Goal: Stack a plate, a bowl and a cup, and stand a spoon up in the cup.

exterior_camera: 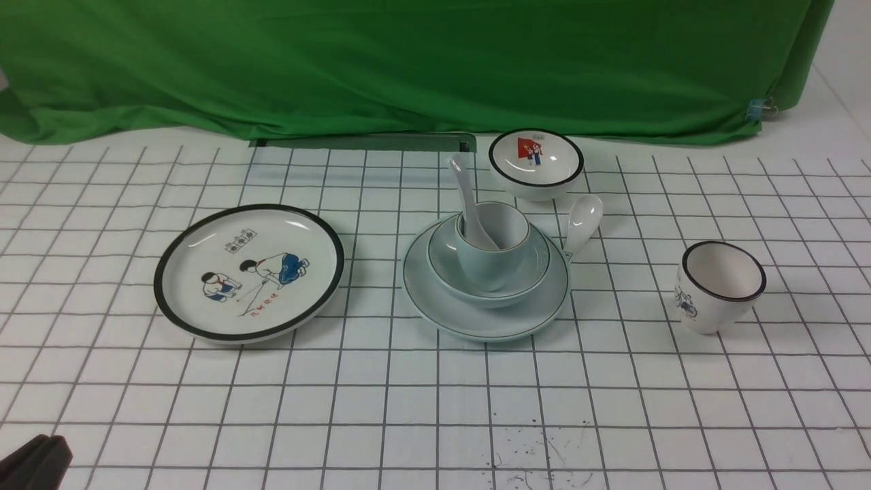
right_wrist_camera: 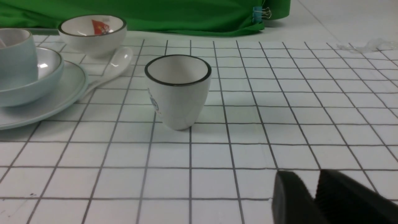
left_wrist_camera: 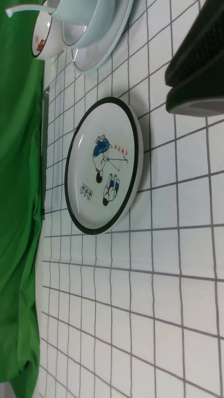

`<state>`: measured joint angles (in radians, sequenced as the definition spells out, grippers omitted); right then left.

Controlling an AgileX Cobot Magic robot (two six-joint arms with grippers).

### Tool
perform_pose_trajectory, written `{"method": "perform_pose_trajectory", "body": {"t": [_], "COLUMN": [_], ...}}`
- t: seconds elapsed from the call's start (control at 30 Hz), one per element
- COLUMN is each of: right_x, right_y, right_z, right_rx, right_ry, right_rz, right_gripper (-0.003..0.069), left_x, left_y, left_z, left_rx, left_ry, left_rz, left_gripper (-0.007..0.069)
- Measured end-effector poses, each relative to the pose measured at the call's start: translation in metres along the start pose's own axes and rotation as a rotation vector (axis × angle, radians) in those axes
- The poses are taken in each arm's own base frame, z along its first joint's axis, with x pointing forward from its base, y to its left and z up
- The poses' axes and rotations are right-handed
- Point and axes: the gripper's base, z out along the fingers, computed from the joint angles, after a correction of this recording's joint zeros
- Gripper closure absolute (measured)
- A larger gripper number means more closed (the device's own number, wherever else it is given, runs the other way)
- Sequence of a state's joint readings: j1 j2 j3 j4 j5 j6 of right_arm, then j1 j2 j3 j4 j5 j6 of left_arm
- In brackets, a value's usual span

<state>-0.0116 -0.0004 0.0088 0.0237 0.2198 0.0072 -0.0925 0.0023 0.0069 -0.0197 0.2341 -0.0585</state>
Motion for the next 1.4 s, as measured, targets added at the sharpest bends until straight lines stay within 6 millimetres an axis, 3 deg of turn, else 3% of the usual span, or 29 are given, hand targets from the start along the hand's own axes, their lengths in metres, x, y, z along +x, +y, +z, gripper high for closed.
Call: {"method": "perform_pose_trajectory", "body": {"t": [0.73, 1.4], "right_x": [0.0, 0.0], "right_y": [0.0, 0.0], "right_z": [0.0, 0.0], "right_rx": [0.0, 0.0], "right_ry": [0.0, 0.0], "right_rz": [0.0, 0.0], "right_gripper": [0.0424, 0.0419], "left_x": [-0.0002, -0.0003], "left_y": [0.003, 0.0045], "left_z": [-0.0001, -0.0002], "left_rx": [-0.054, -0.079], "left_ry": [-0.004, -0.006], "left_rz": [0.0, -0.004], "left_gripper": [0.0632, 0.0632]}}
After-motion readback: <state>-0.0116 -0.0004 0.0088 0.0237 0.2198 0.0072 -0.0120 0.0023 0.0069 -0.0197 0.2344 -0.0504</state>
